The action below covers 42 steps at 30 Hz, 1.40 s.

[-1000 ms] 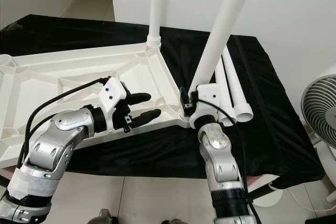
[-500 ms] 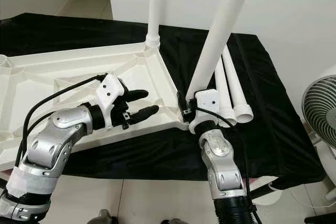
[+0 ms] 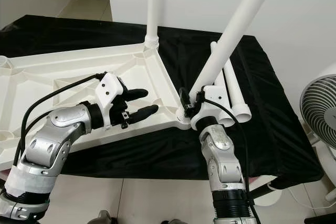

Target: Building children table

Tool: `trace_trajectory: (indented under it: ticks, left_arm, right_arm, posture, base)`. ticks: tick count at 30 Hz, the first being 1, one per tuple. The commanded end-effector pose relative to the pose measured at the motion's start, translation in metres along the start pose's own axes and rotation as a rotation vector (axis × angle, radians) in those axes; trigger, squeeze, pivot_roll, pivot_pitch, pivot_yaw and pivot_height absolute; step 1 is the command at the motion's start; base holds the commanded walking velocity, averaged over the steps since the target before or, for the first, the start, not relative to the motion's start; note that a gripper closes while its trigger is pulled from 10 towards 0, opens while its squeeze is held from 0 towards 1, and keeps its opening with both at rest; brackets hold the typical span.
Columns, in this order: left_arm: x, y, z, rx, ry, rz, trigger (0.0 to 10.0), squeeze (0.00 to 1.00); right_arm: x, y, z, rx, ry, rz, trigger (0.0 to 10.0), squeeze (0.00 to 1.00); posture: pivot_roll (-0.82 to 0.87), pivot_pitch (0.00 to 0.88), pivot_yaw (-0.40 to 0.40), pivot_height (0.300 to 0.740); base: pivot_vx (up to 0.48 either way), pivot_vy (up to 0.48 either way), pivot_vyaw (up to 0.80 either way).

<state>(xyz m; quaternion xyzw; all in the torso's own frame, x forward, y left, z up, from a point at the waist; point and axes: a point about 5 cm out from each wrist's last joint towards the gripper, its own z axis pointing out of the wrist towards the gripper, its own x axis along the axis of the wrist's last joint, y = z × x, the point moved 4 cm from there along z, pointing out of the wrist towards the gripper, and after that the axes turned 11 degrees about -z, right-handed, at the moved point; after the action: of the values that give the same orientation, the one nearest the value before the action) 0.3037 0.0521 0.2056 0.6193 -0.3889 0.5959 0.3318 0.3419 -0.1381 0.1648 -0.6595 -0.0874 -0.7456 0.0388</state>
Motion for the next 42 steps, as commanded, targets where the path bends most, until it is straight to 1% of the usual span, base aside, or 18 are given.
trace_trajectory:
  ticks: [1,4,5,6,9,10,13,18,21,25,27,30,32,35,38,39,40,42]
  left_arm:
    - [0.005,-0.004,-0.001,0.058,0.021,0.007,10.0,0.00]
    - [0.006,-0.004,-0.001,0.058,0.021,0.008,10.0,0.00]
    - [0.006,-0.004,-0.001,0.059,0.021,0.008,10.0,0.00]
    - [0.006,-0.004,-0.001,0.059,0.021,0.008,10.0,0.00]
    - [0.006,-0.004,-0.001,0.060,0.022,0.009,10.0,0.00]
    - [0.006,-0.004,-0.001,0.061,0.023,0.009,10.0,0.00]
    - [0.006,-0.005,-0.001,0.063,0.024,0.008,10.0,0.00]
    - [0.006,-0.005,-0.002,0.064,0.022,0.007,10.0,0.00]
    - [0.006,-0.005,-0.002,0.064,0.022,0.007,10.0,0.00]
    - [0.006,-0.004,-0.001,0.064,0.023,0.008,10.0,0.00]
    - [0.006,-0.004,-0.001,0.064,0.023,0.008,10.0,0.00]
    - [0.006,-0.004,-0.001,0.064,0.024,0.008,10.0,0.00]
    - [0.006,-0.004,-0.001,0.064,0.024,0.008,10.0,0.00]
    - [0.007,-0.005,-0.002,0.069,0.024,0.011,10.0,0.00]
    - [0.007,-0.005,-0.003,0.070,0.025,0.011,10.0,0.00]
    - [0.007,-0.005,-0.003,0.072,0.024,0.011,10.0,0.00]
    - [0.007,-0.005,-0.003,0.072,0.024,0.011,10.0,0.00]
    - [0.007,-0.005,-0.004,0.075,0.023,0.011,10.0,0.00]
  right_arm:
    - [-0.035,0.005,-0.007,-0.033,-0.157,0.029,10.0,0.00]
    - [-0.035,0.007,-0.006,-0.040,-0.163,0.029,10.0,0.00]
    - [-0.036,0.009,-0.006,-0.054,-0.171,0.056,10.0,0.00]
    - [-0.036,0.009,-0.006,-0.054,-0.171,0.056,10.0,0.00]
    - [-0.035,0.011,-0.006,-0.066,-0.153,0.028,10.0,0.00]
    - [-0.034,0.010,-0.009,-0.063,-0.123,0.003,10.0,0.00]
    - [-0.034,0.005,-0.015,-0.043,-0.090,-0.028,10.0,0.00]
    - [-0.035,0.001,-0.018,-0.024,-0.091,-0.053,10.0,0.00]
    - [-0.035,0.000,-0.018,-0.020,-0.093,-0.070,10.0,0.00]
    - [-0.033,0.000,-0.007,-0.005,-0.154,-0.104,10.0,0.00]
    - [-0.033,0.000,-0.007,-0.005,-0.154,-0.104,10.0,0.00]
    - [-0.034,-0.003,0.000,0.040,-0.202,-0.122,10.0,0.00]
    - [-0.034,-0.003,0.000,0.040,-0.202,-0.122,10.0,0.00]
    - [-0.036,-0.010,0.005,0.120,-0.224,-0.185,10.0,0.00]
    - [-0.037,-0.012,0.005,0.138,-0.227,-0.198,10.0,0.00]
    - [-0.037,-0.013,0.004,0.154,-0.223,-0.224,10.0,0.00]
    - [-0.037,-0.013,0.004,0.154,-0.223,-0.224,10.0,0.00]
    - [-0.041,-0.018,0.000,0.188,-0.225,-0.275,10.0,0.00]
  posture:
    - [0.16,0.104,-0.056,0.740]
    - [0.16,0.104,-0.056,0.740]
    - [0.15,0.104,-0.055,0.740]
    - [0.15,0.104,-0.055,0.740]
    - [0.16,0.105,-0.057,0.740]
    - [0.16,0.105,-0.059,0.740]
    - [0.16,0.105,-0.059,0.740]
    - [0.16,0.105,-0.058,0.740]
    - [0.16,0.105,-0.058,0.740]
    - [0.16,0.103,-0.059,0.740]
    - [0.16,0.103,-0.059,0.740]
    - [0.16,0.102,-0.061,0.740]
    - [0.16,0.102,-0.061,0.740]
    - [0.16,0.104,-0.065,0.740]
    - [0.16,0.105,-0.065,0.740]
    - [0.17,0.107,-0.066,0.740]
    - [0.17,0.107,-0.066,0.740]
    - [0.17,0.111,-0.066,0.740]
  base:
    - [0.000,0.000,0.00]
    - [0.000,0.000,0.00]
    - [0.000,0.000,0.00]
    - [0.000,0.000,0.00]
    - [0.000,0.000,0.00]
    - [0.000,0.000,0.00]
    - [0.000,0.000,0.00]
    - [0.000,0.000,0.00]
    - [0.000,0.000,0.00]
    - [0.000,0.000,0.00]
    - [0.000,0.000,0.00]
    - [0.000,0.000,0.00]
    - [0.000,0.000,0.00]
    - [0.000,0.000,0.00]
    - [0.000,0.000,0.00]
    - [0.000,0.000,0.00]
    - [0.000,0.000,0.00]
    - [0.000,0.000,0.00]
